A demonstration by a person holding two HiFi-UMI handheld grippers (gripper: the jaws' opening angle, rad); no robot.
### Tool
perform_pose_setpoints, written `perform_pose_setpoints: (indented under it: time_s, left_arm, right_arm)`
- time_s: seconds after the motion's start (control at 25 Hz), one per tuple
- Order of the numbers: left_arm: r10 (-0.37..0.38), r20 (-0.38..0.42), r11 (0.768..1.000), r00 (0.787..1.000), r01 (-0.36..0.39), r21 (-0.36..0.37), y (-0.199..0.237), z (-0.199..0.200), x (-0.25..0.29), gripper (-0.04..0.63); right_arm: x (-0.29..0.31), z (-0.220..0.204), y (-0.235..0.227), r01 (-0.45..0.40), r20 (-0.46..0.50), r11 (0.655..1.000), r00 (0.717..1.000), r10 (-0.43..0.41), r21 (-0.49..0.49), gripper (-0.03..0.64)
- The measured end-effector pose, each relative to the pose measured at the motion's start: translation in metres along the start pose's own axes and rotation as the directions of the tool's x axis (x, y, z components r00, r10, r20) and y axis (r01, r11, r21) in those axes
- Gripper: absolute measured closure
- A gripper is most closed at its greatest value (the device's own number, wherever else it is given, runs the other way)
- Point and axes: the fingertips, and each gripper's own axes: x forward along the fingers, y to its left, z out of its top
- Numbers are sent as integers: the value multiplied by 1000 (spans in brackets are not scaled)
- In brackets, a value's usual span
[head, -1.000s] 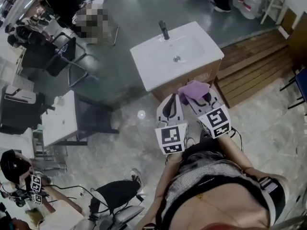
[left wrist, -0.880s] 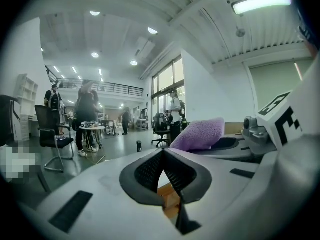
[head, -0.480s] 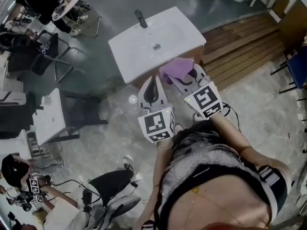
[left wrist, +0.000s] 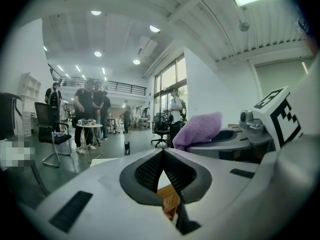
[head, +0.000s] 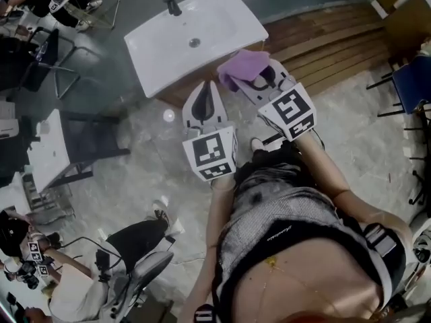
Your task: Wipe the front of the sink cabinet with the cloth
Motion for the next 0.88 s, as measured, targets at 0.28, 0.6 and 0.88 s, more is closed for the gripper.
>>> perform_pose_setpoints:
  time_s: [0.28, 0.6, 0.88]
  left_arm:
    - [11, -44, 999, 999, -12, -29, -22, -10, 9, 595]
    - [26, -61, 1000, 998, -26, -1, -42, -13, 18, 595]
    - [102, -40, 995, 994, -101, 26, -38, -12, 1, 595]
  right_arm:
    - [-16, -16, -12, -23, -15, 999, 1000, 24, 36, 433]
    - [-25, -29, -15, -65, -21, 997, 998, 66, 36, 433]
    - [-23, -29, -4, -112, -9, 993, 994, 112, 23, 433]
